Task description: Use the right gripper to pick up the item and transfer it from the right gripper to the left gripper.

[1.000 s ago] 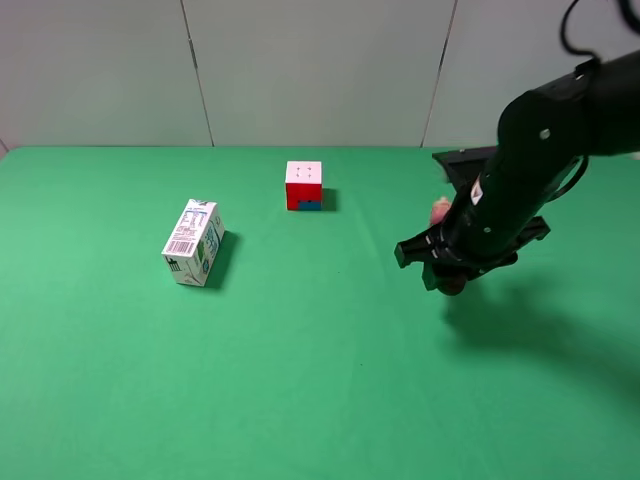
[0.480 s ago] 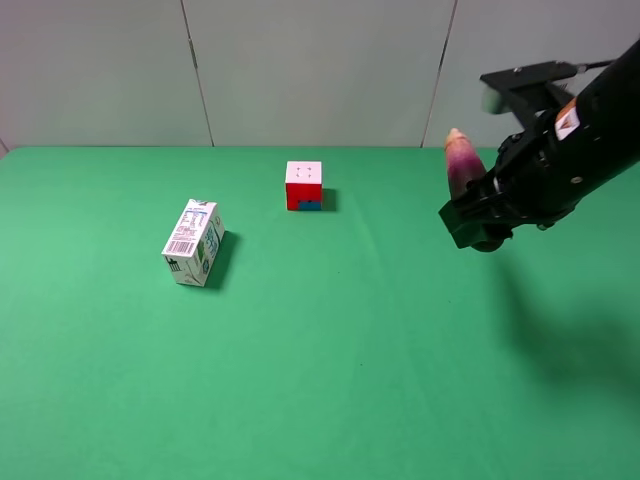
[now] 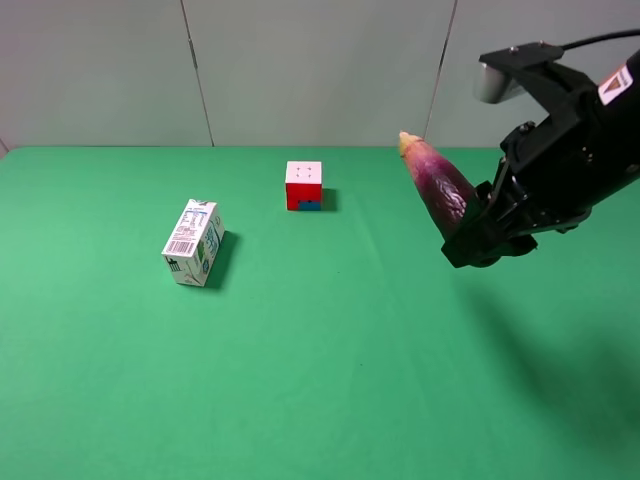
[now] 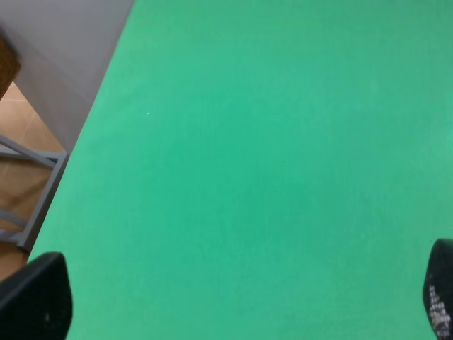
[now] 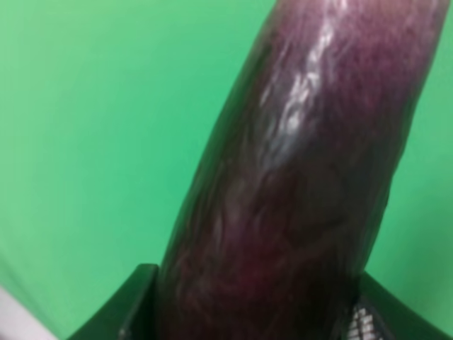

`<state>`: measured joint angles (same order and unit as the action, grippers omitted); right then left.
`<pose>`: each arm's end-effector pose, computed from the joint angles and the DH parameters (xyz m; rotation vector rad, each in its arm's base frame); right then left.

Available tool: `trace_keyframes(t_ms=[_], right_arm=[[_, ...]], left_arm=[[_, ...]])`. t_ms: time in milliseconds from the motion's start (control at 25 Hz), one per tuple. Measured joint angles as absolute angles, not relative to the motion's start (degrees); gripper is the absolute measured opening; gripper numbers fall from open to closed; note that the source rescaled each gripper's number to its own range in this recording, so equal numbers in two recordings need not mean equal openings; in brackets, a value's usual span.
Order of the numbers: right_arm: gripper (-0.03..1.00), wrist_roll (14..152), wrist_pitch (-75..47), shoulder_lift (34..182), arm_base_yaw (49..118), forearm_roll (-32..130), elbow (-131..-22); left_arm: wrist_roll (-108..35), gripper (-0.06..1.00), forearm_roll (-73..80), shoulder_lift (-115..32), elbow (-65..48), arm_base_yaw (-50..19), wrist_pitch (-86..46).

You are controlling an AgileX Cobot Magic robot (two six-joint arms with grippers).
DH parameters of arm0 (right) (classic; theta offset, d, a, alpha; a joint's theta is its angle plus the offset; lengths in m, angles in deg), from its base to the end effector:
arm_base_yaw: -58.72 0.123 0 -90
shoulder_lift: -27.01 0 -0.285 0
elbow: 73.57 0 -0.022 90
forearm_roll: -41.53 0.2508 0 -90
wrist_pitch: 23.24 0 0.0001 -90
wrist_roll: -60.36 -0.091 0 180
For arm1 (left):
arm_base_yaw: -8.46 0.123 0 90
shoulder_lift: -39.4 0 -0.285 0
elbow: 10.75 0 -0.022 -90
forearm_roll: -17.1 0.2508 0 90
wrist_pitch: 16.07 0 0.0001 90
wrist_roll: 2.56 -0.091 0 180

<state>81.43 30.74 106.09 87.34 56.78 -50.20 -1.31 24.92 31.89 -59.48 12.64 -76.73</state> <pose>0.1948 0.1284 0.2893 -1.0046 2.5333 0.3760 -0.0063 0.0104 0.2773 -0.1028 2.0357 0.1953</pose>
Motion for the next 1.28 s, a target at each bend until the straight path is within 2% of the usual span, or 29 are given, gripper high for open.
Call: trace_keyframes(t_ms=[320, 520, 760, 1280], right_arm=[[0.02, 90.6, 36.2, 106.0, 87.7, 58.0, -53.5], [0.02, 94.0, 36.0, 106.0, 94.0, 55.8, -53.5], [0.02, 94.1, 33.8, 106.0, 99.6, 50.6, -53.5], [0.02, 95.6, 33.8, 106.0, 100.0, 52.0, -53.5]], left_arm=[[-4.2, 0.99, 23.5, 22.3, -59.5, 12.6, -76.8], [-14.6, 0.99, 19.4, 14.1, -57.8, 11.4, -75.2], [-24.4, 0.99, 14.6, 8.3, -56.1, 4.9, -72.9], [-36.5, 0.99, 14.3, -12.7, -45.1, -14.0, -72.6]])
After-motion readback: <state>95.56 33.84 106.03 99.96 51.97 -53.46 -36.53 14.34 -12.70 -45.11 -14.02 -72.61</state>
